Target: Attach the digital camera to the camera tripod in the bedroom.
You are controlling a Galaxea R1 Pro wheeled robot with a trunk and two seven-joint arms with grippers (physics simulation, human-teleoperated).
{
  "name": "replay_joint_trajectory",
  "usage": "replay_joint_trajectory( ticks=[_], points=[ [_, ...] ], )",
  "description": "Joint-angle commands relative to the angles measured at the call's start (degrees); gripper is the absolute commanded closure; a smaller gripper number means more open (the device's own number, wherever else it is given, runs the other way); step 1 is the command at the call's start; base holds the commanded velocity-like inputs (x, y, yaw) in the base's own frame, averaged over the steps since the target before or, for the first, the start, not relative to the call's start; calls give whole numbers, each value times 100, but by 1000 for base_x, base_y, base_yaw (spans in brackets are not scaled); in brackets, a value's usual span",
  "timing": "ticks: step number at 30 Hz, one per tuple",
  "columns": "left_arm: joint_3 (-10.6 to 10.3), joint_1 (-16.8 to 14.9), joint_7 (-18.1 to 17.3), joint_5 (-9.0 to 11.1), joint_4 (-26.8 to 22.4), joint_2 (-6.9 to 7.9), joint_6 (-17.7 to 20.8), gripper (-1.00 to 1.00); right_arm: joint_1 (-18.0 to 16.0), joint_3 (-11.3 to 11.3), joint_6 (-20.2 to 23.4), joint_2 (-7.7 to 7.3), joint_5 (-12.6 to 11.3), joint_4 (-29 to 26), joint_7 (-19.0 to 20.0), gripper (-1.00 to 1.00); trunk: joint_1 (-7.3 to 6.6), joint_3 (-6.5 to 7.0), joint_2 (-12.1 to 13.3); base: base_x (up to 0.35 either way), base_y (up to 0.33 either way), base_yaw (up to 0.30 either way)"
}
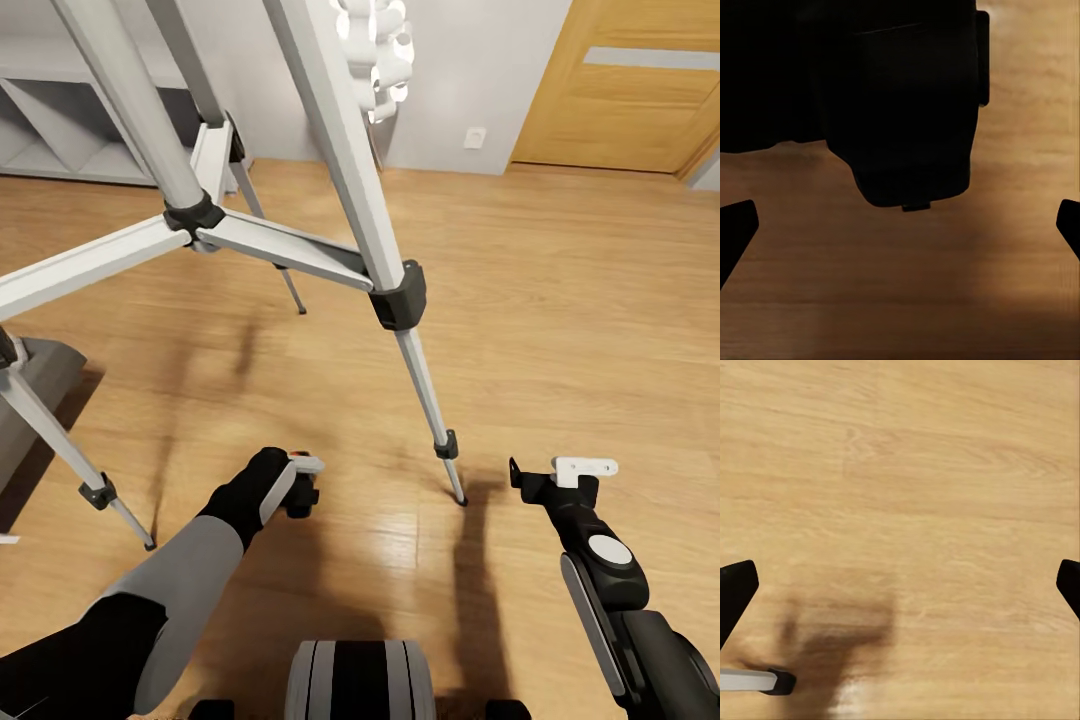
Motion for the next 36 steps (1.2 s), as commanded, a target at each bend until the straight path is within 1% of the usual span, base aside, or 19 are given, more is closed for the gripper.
replay_joint_trajectory(
  ticks=[1, 8, 36],
  points=[
    [-36, -2, 49, 60, -6, 4, 19, -100, -3, 6, 32, -4, -11, -8, -26, -100, -1, -13, -1, 0, 0, 0],
    [-69, -2, 49, 60, -6, 4, 18, -100, -3, 5, 32, -6, -11, -8, -26, -100, -1, -78, -1, 0, 0, 0],
    [-71, -1, 49, 60, -15, 12, 10, -100, -5, 5, 33, -9, -11, -8, -26, -100, -1, -339, -1, 0, 0, 0]
  ],
)
